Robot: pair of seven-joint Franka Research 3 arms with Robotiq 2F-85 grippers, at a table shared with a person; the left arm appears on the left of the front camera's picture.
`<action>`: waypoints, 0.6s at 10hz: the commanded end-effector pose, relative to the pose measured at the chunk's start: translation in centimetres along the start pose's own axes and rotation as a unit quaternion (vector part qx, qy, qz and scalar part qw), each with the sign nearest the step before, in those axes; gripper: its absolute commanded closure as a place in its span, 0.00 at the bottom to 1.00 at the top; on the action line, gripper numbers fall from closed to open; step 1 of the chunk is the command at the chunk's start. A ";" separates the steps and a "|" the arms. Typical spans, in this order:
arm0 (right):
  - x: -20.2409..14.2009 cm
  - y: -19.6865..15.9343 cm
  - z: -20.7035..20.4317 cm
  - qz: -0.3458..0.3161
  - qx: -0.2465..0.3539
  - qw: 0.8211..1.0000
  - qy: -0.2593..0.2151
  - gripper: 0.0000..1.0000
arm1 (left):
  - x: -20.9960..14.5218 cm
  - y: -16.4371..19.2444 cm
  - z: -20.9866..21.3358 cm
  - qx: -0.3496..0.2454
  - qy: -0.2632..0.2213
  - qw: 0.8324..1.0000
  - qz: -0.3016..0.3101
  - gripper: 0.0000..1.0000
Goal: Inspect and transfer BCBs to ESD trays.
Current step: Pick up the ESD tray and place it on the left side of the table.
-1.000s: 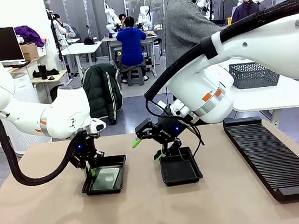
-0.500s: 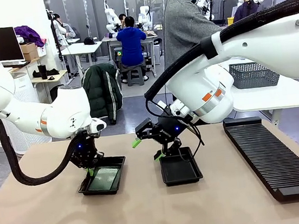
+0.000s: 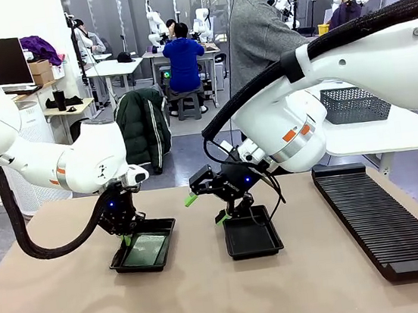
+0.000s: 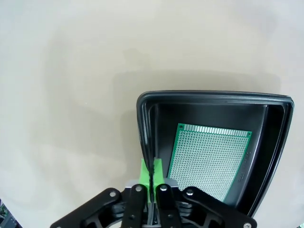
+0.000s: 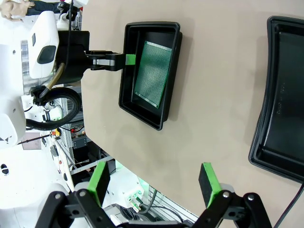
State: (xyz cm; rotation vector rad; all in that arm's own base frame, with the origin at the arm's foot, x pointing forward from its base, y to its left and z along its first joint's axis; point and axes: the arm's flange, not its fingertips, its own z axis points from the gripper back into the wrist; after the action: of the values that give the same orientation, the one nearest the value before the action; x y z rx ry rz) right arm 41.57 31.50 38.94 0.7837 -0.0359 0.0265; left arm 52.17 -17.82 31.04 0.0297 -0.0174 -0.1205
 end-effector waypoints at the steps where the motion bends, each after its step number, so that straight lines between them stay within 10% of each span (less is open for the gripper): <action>1: 0.0 0.0 -0.1 -0.005 -0.003 1.000 -0.003 0.00 | 0.0 0.0 0.0 0.000 0.000 1.000 0.000 1.00; 6: 0.0 0.0 -0.1 -0.005 -0.003 1.000 -0.003 0.00 | -2.1 3.7 1.5 0.004 -0.007 1.000 0.009 0.97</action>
State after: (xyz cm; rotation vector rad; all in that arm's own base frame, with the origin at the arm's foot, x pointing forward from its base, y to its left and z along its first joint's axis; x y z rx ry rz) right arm 41.57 31.50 38.93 0.7837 -0.0358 0.0266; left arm 51.46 -15.47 32.45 0.0384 -0.0287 -0.0887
